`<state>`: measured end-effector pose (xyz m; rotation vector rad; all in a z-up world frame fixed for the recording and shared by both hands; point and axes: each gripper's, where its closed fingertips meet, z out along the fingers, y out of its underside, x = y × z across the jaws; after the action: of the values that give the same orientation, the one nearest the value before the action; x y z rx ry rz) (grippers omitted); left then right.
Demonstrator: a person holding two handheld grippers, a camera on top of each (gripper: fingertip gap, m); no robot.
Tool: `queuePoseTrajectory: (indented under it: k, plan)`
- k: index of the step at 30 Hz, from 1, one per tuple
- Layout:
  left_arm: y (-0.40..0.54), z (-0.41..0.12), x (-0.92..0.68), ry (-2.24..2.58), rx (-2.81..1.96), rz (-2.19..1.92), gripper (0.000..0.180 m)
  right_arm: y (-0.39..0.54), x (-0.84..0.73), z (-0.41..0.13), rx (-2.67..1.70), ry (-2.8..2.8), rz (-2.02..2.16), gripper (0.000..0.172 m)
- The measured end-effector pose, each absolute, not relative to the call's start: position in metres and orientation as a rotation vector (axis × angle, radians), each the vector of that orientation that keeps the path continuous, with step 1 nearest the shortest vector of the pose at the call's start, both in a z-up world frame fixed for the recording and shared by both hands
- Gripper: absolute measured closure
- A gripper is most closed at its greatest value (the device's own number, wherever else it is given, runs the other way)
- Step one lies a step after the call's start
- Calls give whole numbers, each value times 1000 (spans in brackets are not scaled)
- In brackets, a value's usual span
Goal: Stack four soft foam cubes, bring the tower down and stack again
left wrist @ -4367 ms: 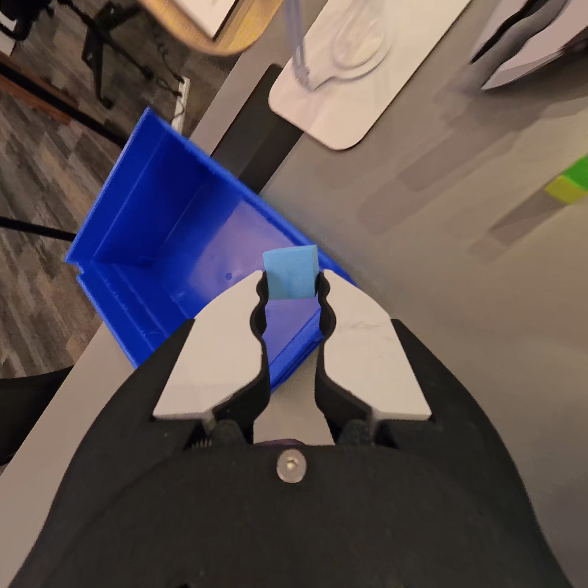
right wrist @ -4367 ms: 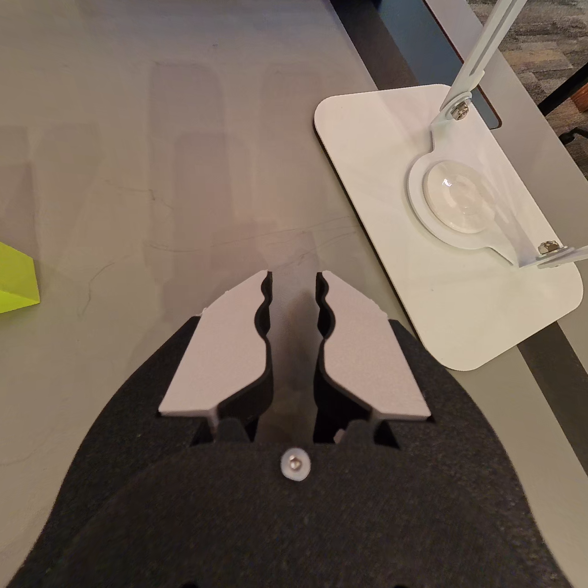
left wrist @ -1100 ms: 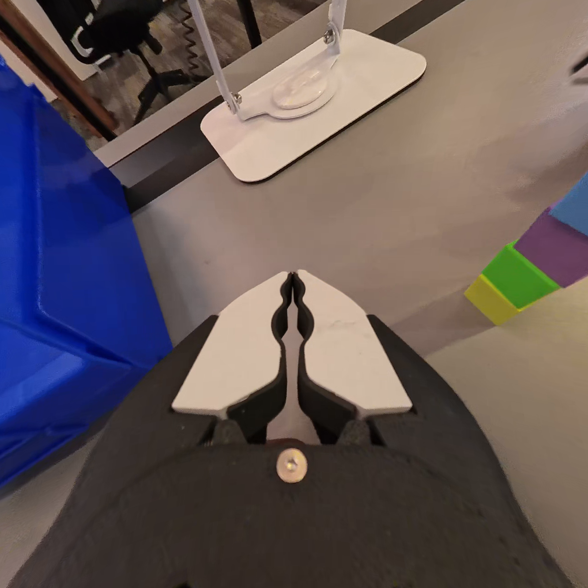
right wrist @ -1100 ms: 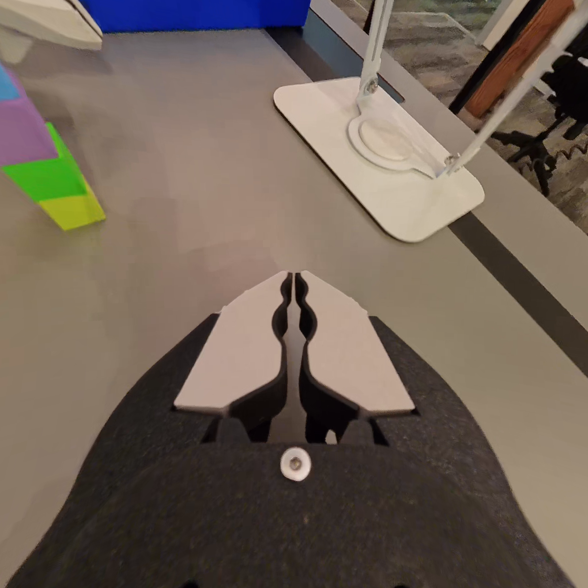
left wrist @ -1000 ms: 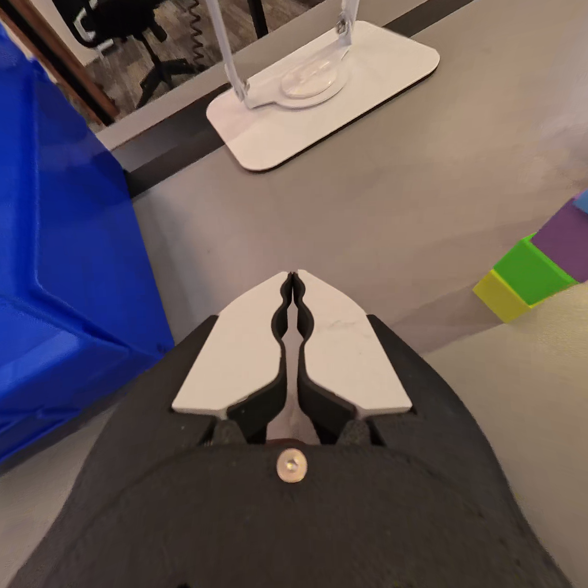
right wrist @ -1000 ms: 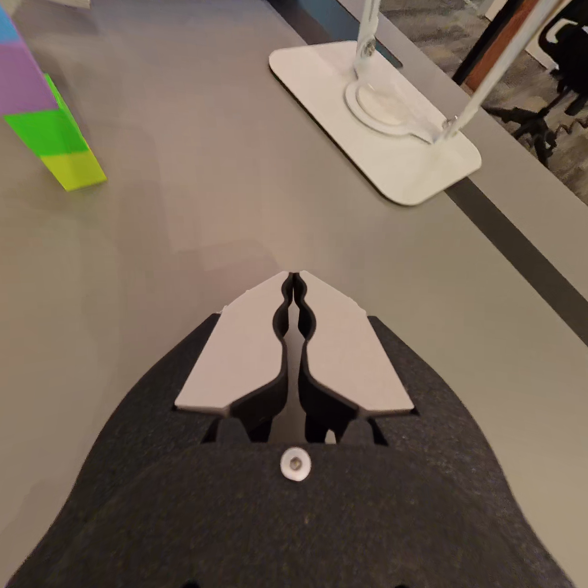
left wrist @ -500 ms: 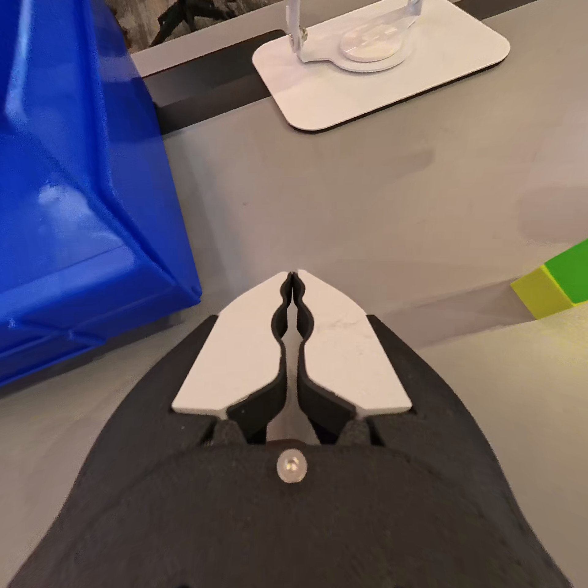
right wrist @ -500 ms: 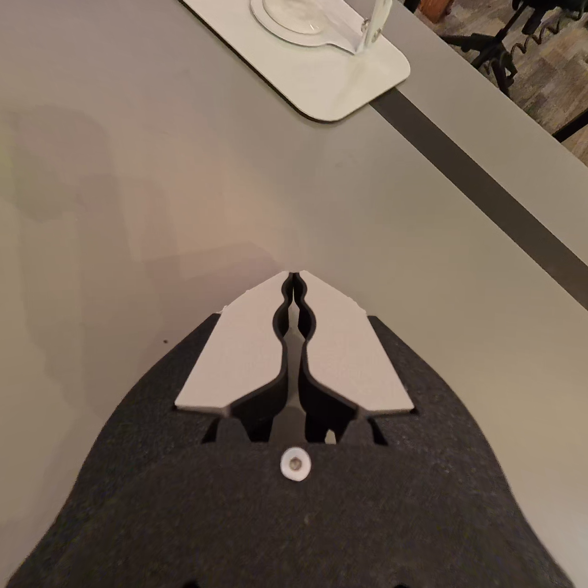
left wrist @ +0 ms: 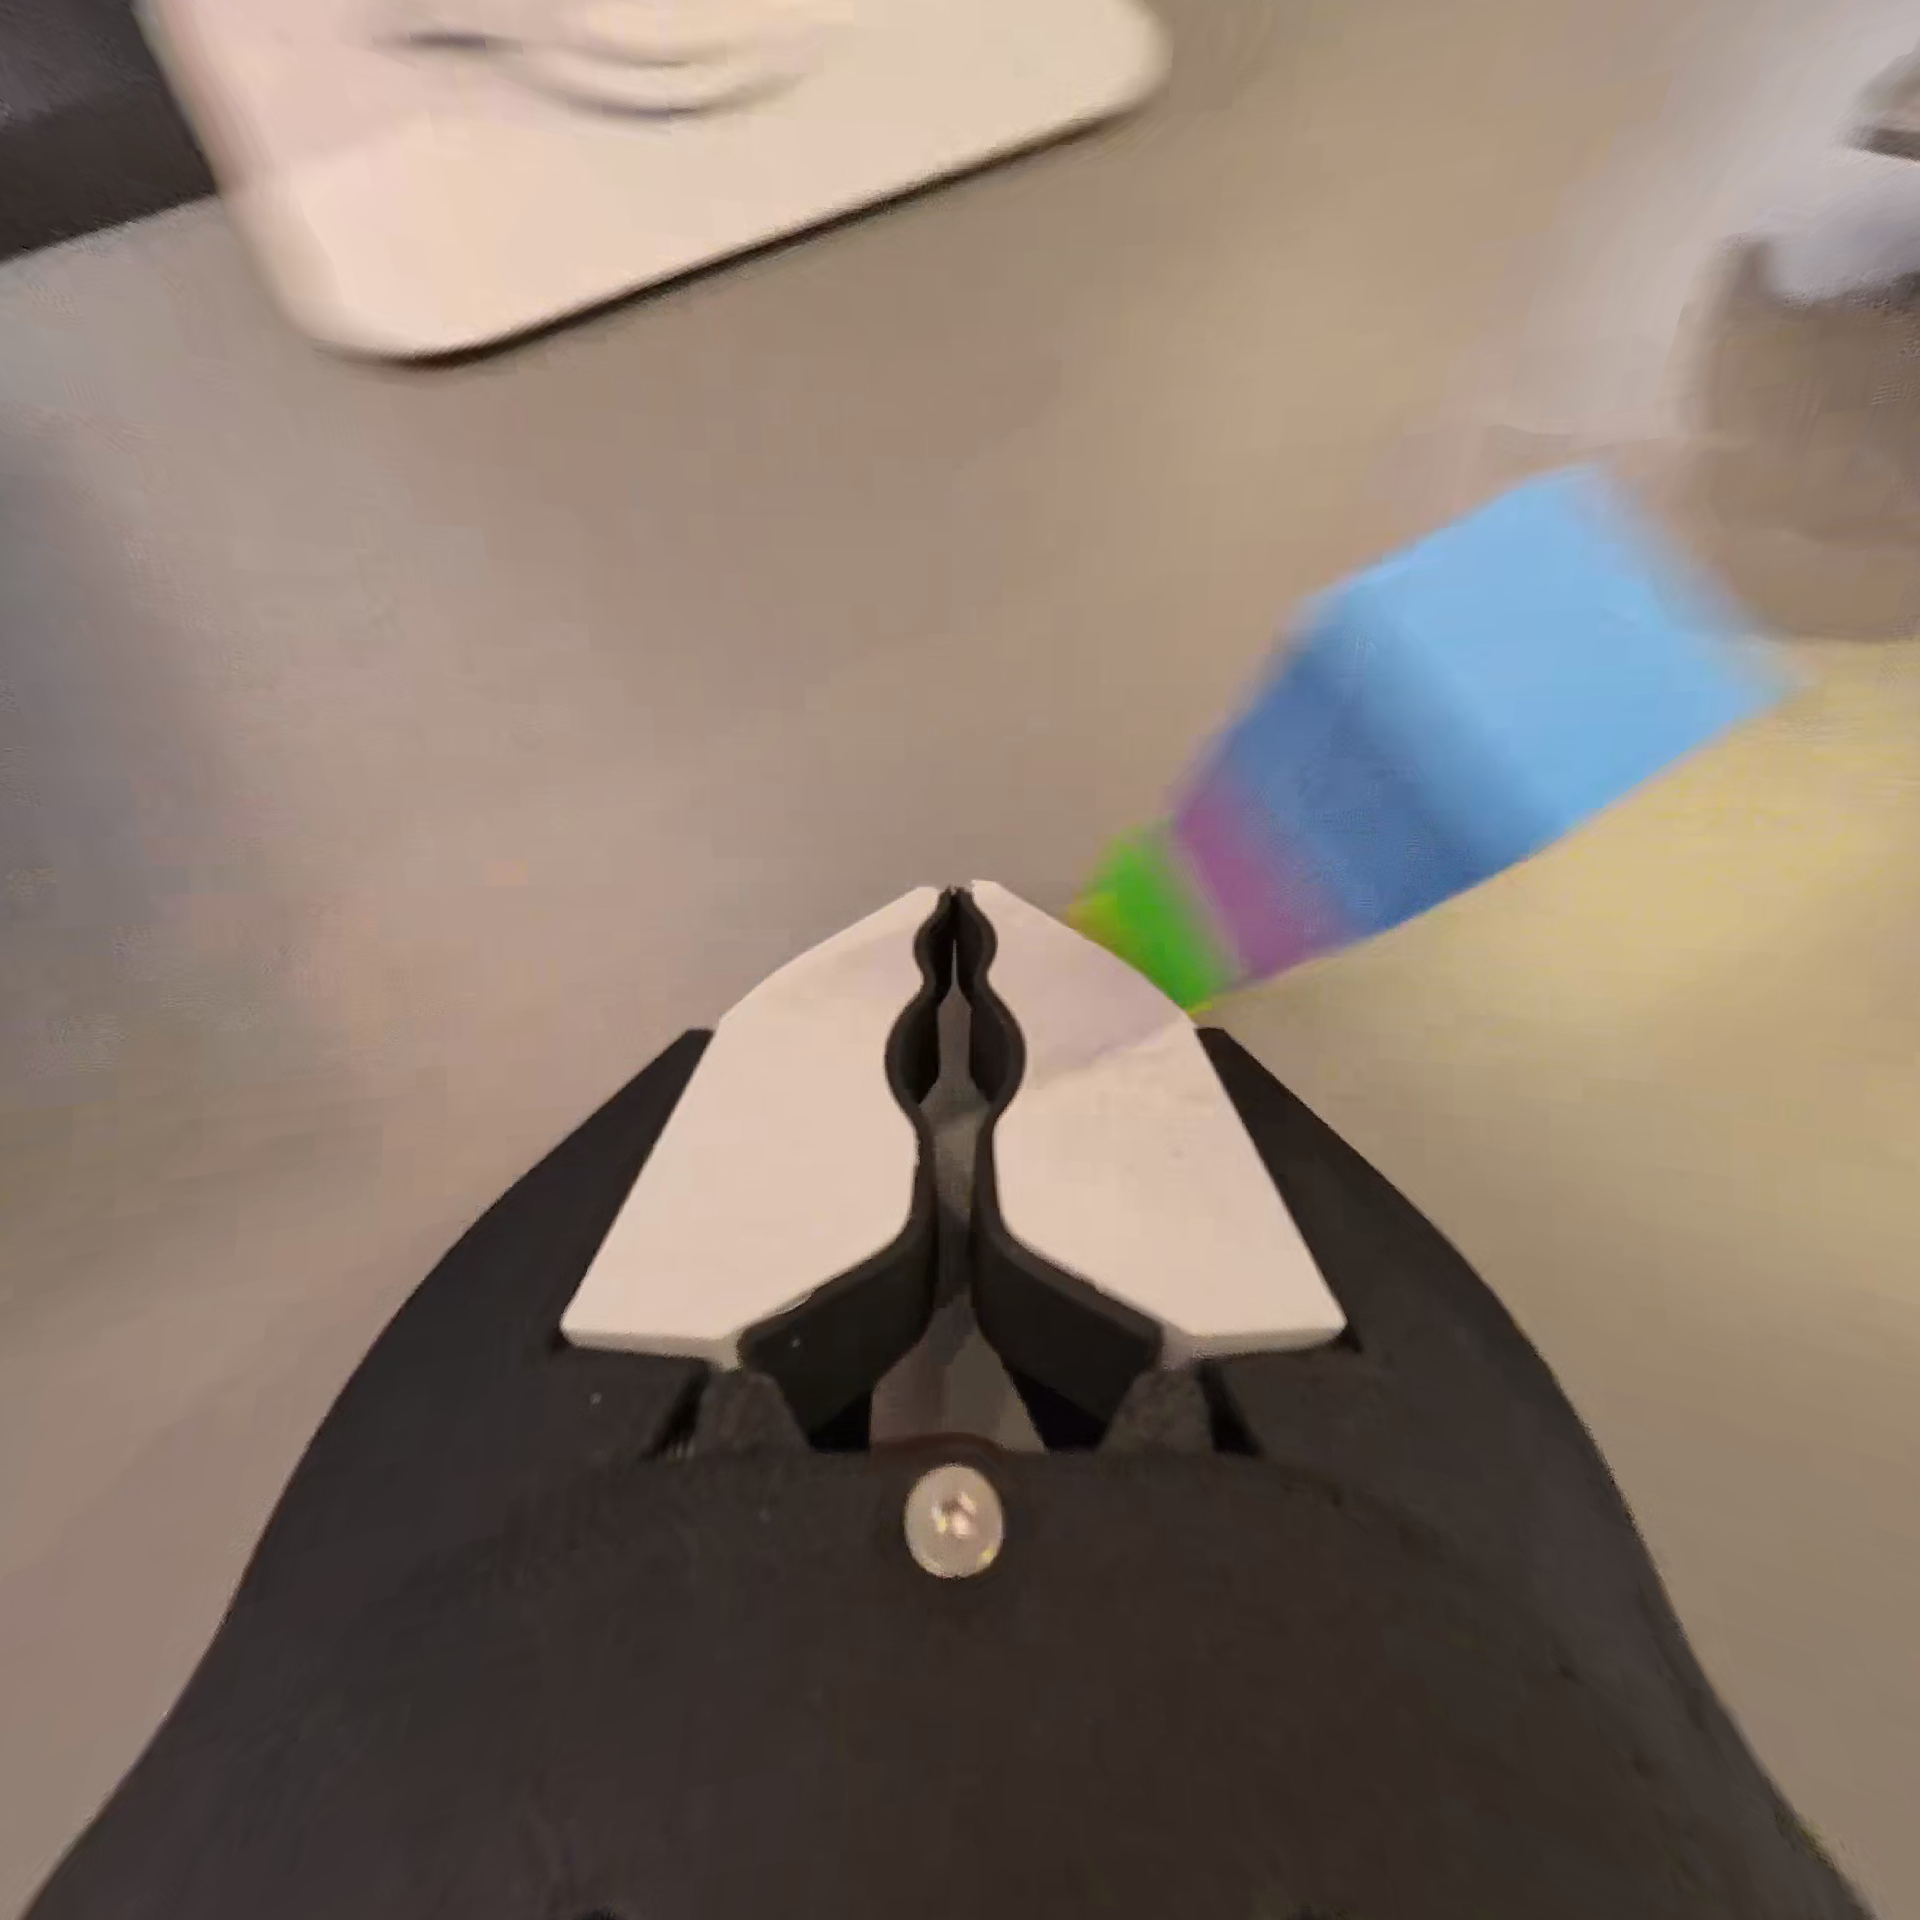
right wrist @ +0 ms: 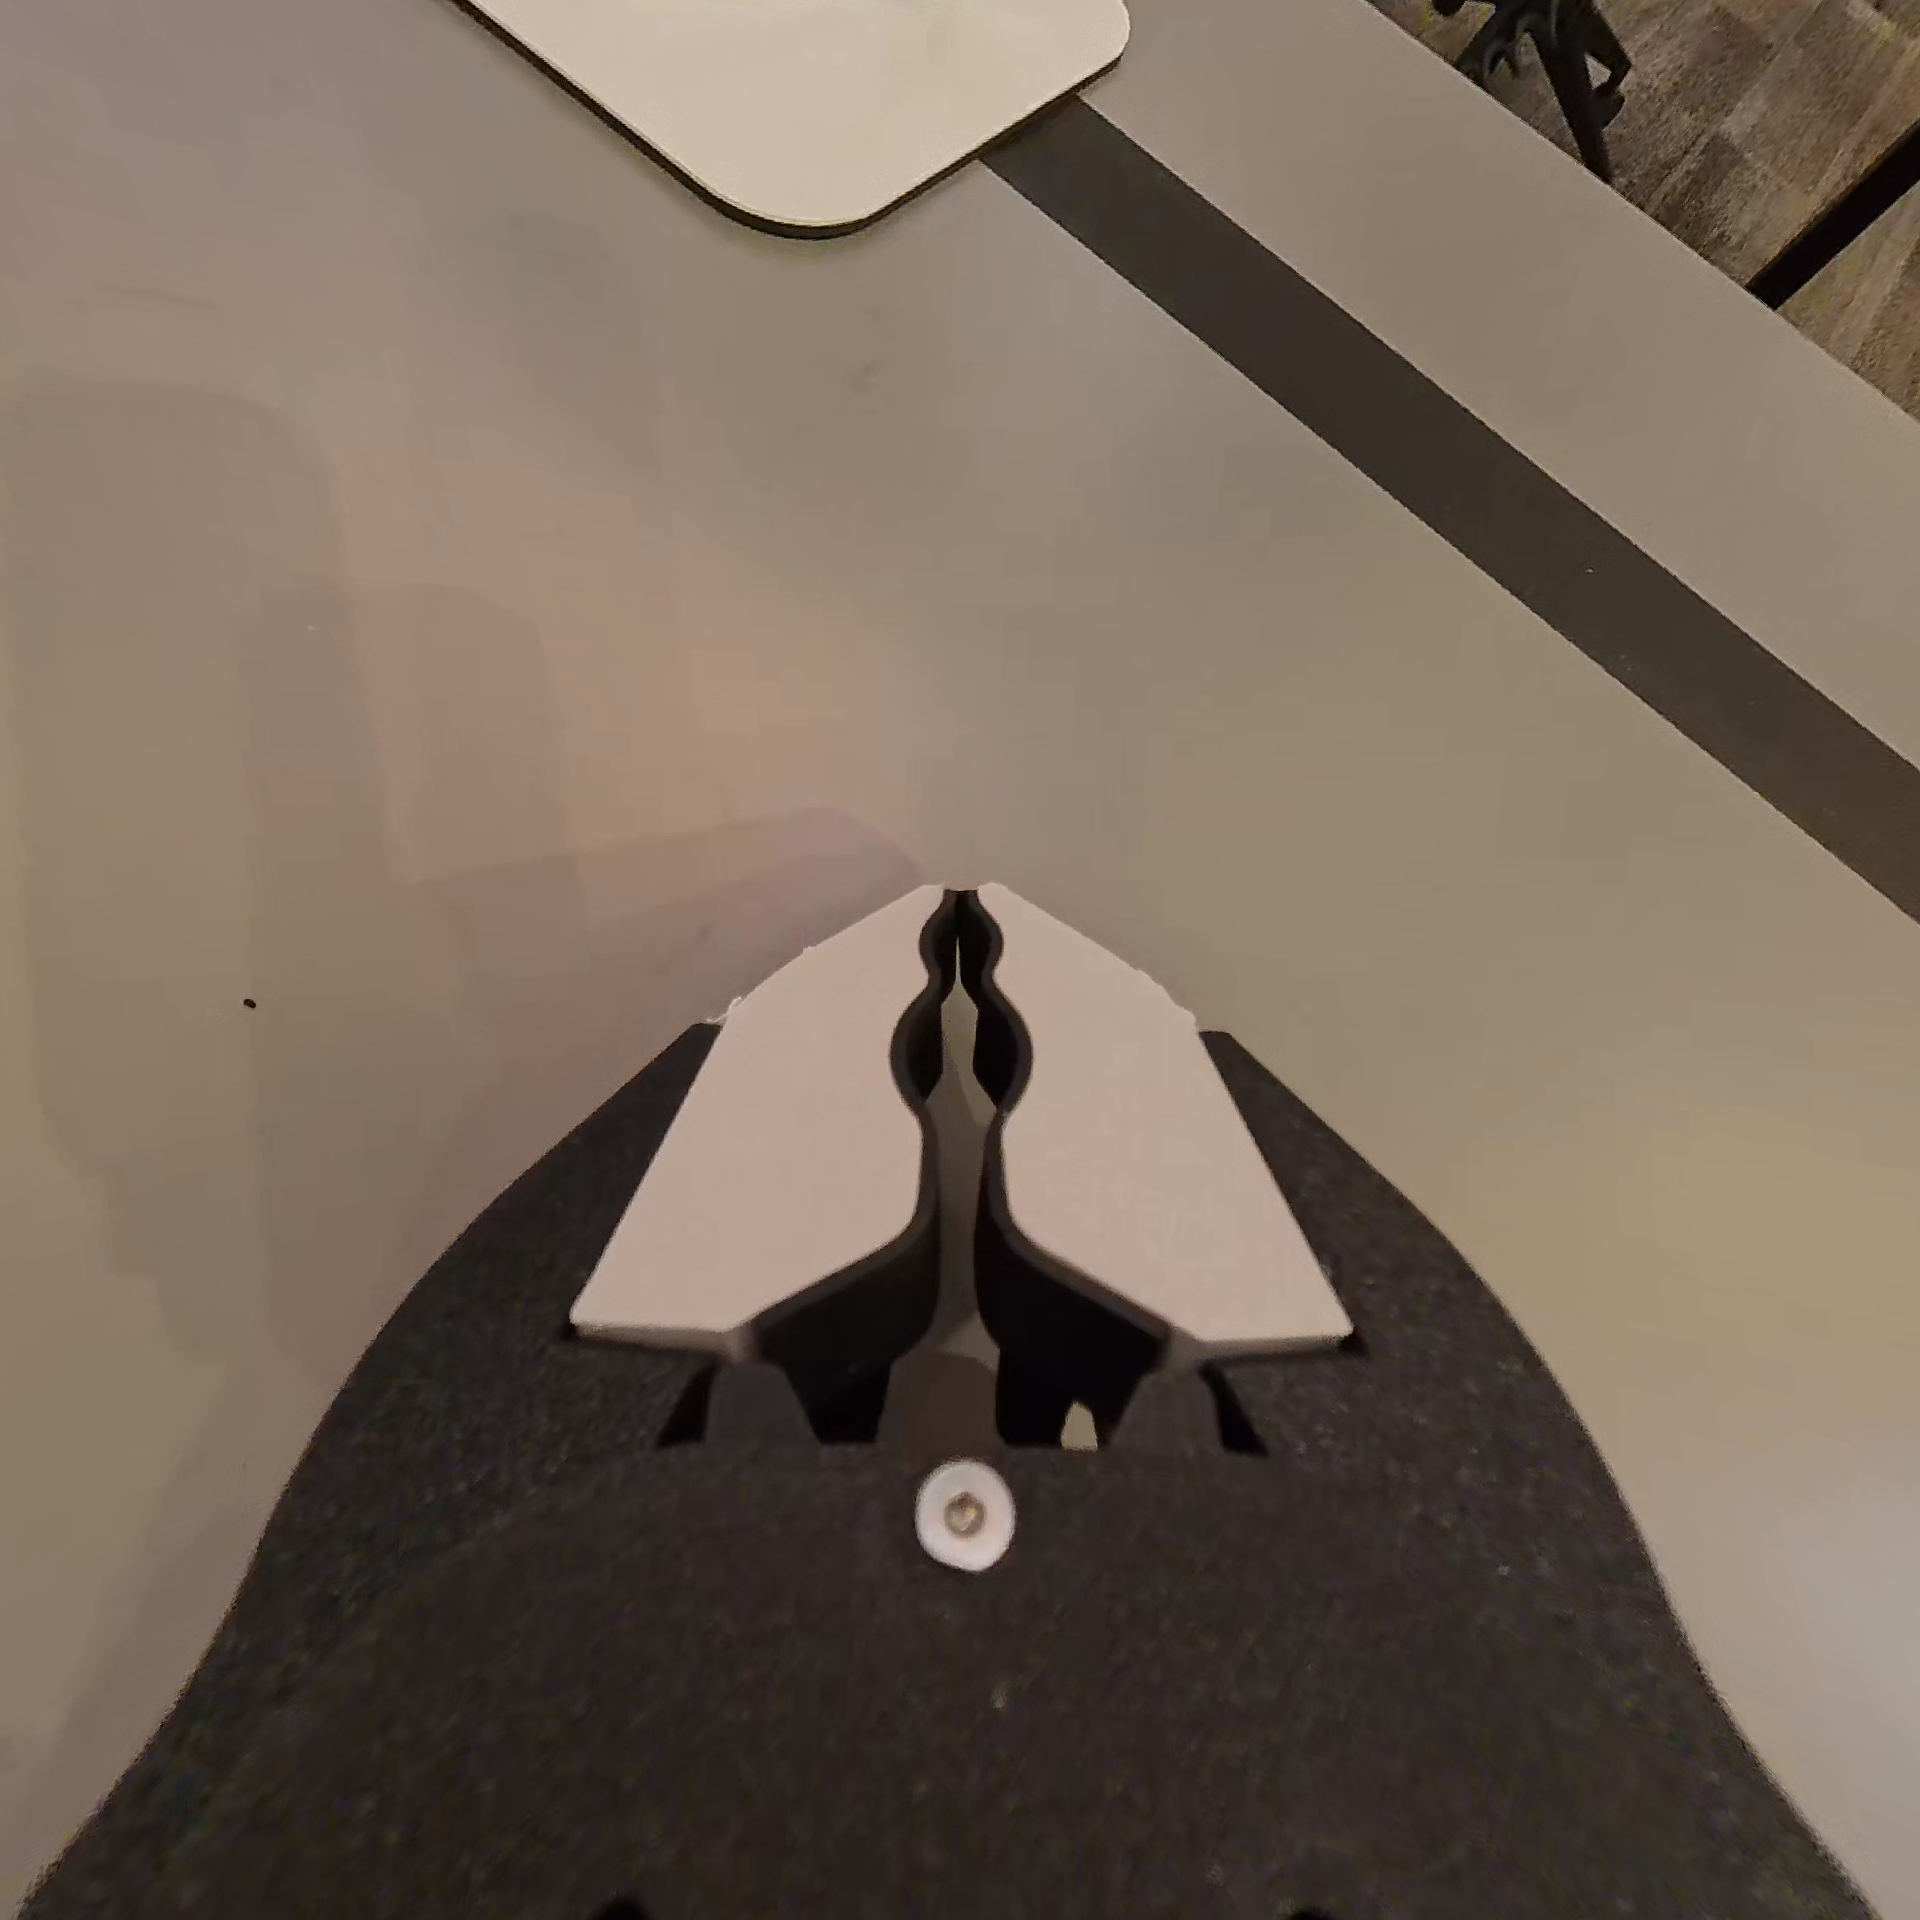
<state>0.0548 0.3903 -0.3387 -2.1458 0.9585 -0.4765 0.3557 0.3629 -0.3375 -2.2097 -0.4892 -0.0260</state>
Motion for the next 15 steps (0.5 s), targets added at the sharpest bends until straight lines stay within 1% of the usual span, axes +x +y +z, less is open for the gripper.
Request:
queuePoseTrajectory:
  k: [2,5,13,15]
  plan:
    - [363,-340,113,1134,-2098,-558,180,362,356,-337,-2208,-493,-24,172]
    - [360,-338,142,1147,-2072,-589,180,360,366,-337,-2212,-467,-31,172]
    - [396,-332,66,941,-2108,-568,180,358,400,-329,-2200,-313,22,172]
    - [403,-324,54,861,-2094,-667,180,357,403,-329,-2203,-309,9,172]
